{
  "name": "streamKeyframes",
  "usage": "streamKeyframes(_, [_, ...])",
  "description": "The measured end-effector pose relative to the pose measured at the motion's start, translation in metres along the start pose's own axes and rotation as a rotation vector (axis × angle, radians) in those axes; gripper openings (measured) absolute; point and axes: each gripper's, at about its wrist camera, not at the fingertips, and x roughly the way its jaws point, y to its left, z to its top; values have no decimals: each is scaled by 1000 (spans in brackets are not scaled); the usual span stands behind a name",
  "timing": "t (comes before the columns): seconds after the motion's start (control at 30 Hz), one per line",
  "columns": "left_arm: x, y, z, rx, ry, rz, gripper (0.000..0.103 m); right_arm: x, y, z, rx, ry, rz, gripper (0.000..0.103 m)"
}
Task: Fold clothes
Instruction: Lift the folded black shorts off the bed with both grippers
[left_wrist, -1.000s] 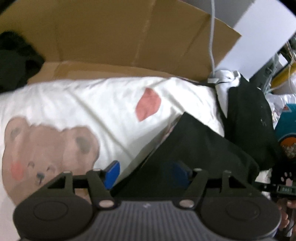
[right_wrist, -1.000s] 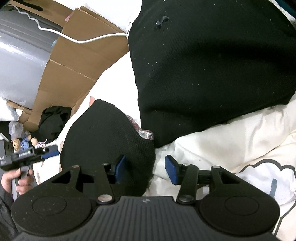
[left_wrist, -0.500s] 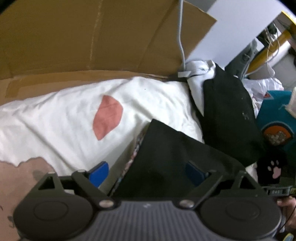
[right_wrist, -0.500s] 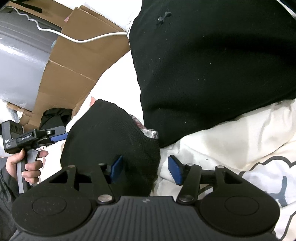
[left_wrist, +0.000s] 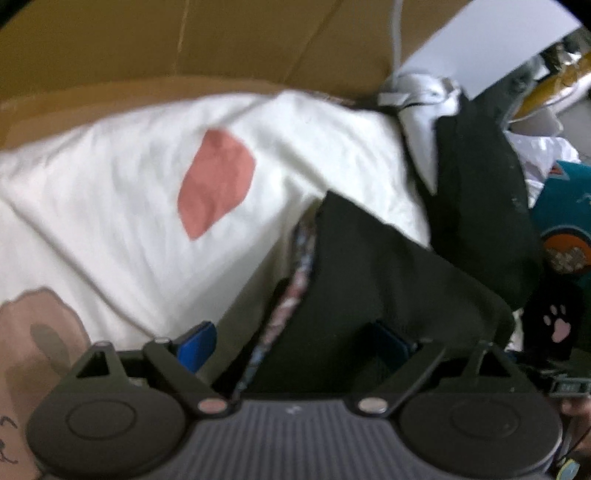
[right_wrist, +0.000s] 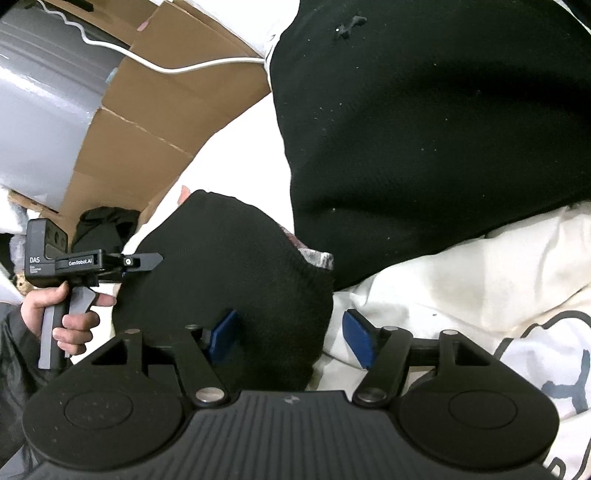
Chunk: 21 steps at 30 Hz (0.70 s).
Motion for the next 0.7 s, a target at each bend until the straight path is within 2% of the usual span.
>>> streamKeyframes(0.23, [6, -1, -1, 40, -10, 5, 96, -3, 2, -6, 44, -56, -33, 68])
streamKeyframes(0.33, [6, -5, 1, 49, -1, 6, 83, -4, 1, -7, 74, -85, -51, 68])
streamKeyframes(0.37, [7, -6, 2, 52, 5, -4, 67, -4, 1, -6, 83, -93, -56, 68])
streamKeyframes(0.4, [7, -8, 3, 55, 12, -12, 63, -4, 0, -6, 92, -100, -61, 69])
streamKeyframes(0.53, [8, -8, 7, 58, 40, -29, 57, 3, 1, -7, 85, -102, -70, 70])
streamKeyframes(0.67, [5, -7, 2, 62, 12, -37, 52, 10, 8, -6, 70, -104, -74, 70])
streamKeyframes(0.7, [3, -7, 1, 65, 1, -40, 48, 11, 10, -5, 69, -100, -73, 64])
